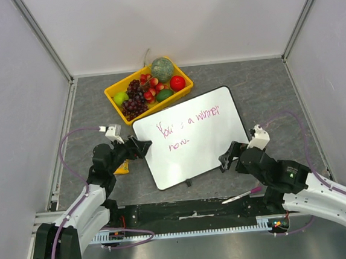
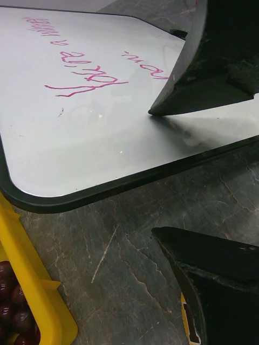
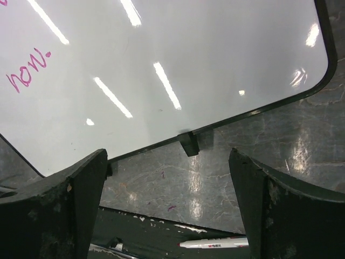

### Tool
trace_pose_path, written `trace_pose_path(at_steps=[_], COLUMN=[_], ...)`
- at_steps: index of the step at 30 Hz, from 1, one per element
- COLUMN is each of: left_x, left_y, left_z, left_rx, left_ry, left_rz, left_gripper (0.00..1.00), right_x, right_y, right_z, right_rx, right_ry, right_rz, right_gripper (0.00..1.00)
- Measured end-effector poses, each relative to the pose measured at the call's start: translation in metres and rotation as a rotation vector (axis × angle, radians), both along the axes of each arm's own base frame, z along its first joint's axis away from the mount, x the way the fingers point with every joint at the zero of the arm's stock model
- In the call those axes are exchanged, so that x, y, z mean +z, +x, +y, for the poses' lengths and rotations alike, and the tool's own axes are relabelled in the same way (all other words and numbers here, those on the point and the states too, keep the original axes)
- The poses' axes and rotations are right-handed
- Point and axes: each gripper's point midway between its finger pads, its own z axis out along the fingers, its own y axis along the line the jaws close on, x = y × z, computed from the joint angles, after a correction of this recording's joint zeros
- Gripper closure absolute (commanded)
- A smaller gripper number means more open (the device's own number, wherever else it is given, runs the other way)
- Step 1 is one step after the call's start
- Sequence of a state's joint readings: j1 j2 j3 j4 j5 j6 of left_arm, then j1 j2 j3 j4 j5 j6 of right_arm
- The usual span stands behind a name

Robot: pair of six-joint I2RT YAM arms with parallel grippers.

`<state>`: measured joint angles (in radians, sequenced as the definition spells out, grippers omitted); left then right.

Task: Write a sentence on the whiteboard
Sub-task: Place the whiteboard marker at the center of the board, then reset both arms

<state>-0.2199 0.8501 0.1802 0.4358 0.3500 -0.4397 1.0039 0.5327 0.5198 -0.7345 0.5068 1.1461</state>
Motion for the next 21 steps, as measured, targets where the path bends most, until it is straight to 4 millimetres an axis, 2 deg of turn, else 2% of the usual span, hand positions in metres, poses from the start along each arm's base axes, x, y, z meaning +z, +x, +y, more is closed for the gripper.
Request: trace_pose_path(at_steps=[10,21], left_x=[-0.001,0.001], left_y=[0.001,-0.006], left_z=[-0.005,-0.006], left_rx=[-0.026,-0.044], left_ry=[-0.007,-0.018], left_rz=[-0.003,-0.036], left_gripper=[0.09,0.08], right_x=[0.013,0.013], right_y=[0.023,0.059], right_z=[-0.003,0.015], right_rx=[0.020,0.092], right_ry=[-0.169,-0.398], right_rz=[-0.098,-0.169], right_gripper=[0.02,0.02])
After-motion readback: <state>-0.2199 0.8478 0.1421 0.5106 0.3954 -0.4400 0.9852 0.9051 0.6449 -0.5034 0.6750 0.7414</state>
